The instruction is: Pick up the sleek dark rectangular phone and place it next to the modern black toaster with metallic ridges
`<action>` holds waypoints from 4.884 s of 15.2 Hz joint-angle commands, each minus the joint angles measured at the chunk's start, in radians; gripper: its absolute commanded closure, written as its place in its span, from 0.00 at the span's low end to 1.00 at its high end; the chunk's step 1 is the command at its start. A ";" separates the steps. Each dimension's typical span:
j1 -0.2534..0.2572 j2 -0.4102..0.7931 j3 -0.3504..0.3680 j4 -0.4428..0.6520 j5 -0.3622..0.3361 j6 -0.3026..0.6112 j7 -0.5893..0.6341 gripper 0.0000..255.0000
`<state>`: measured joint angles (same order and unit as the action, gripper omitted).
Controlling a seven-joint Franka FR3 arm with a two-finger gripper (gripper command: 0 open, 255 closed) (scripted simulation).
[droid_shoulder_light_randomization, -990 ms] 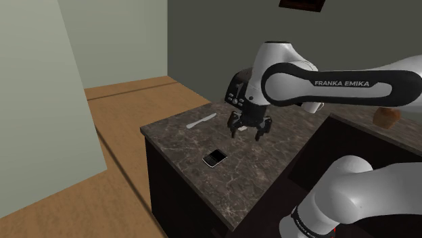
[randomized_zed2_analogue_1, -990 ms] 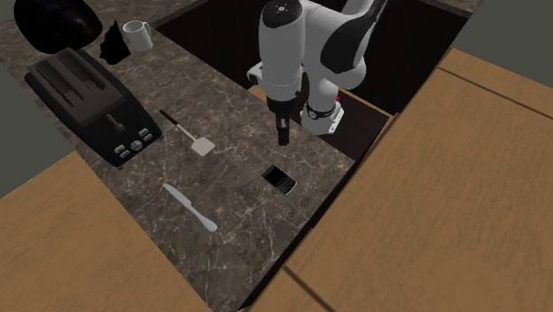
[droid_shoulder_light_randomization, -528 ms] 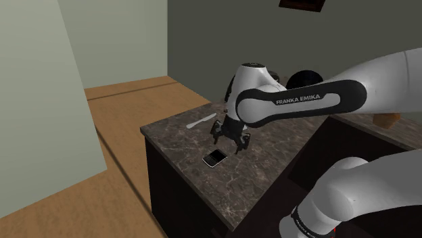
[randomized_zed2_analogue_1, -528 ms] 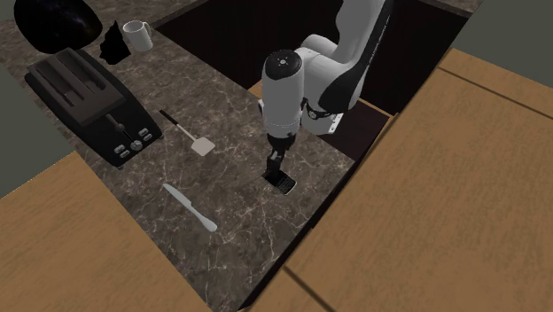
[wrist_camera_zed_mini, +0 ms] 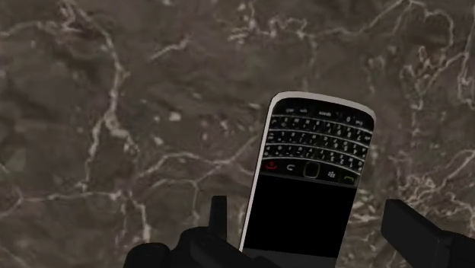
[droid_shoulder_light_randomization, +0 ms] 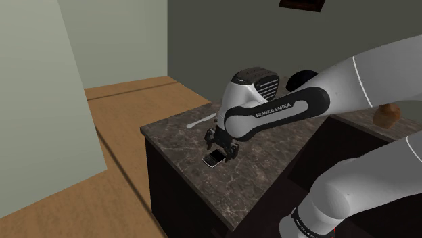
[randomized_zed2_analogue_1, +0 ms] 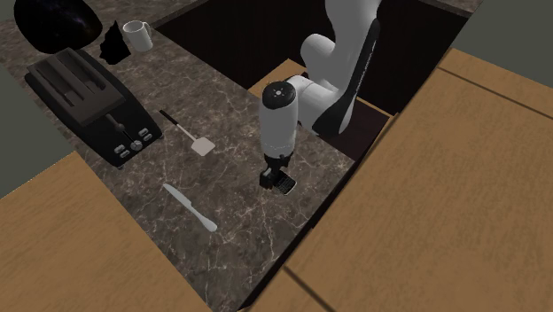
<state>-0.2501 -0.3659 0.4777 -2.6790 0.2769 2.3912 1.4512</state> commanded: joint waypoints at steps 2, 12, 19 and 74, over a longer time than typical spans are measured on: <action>-0.004 0.034 0.012 -0.011 -0.004 0.045 0.008 0.00; -0.004 0.034 0.012 -0.010 -0.004 0.045 0.008 1.00; -0.004 0.033 0.012 -0.011 -0.004 0.045 0.008 1.00; -0.016 -0.179 -0.131 0.572 -0.067 -0.747 0.024 1.00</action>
<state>-0.2651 -0.5459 0.3507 -2.1229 0.2119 1.6589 1.4767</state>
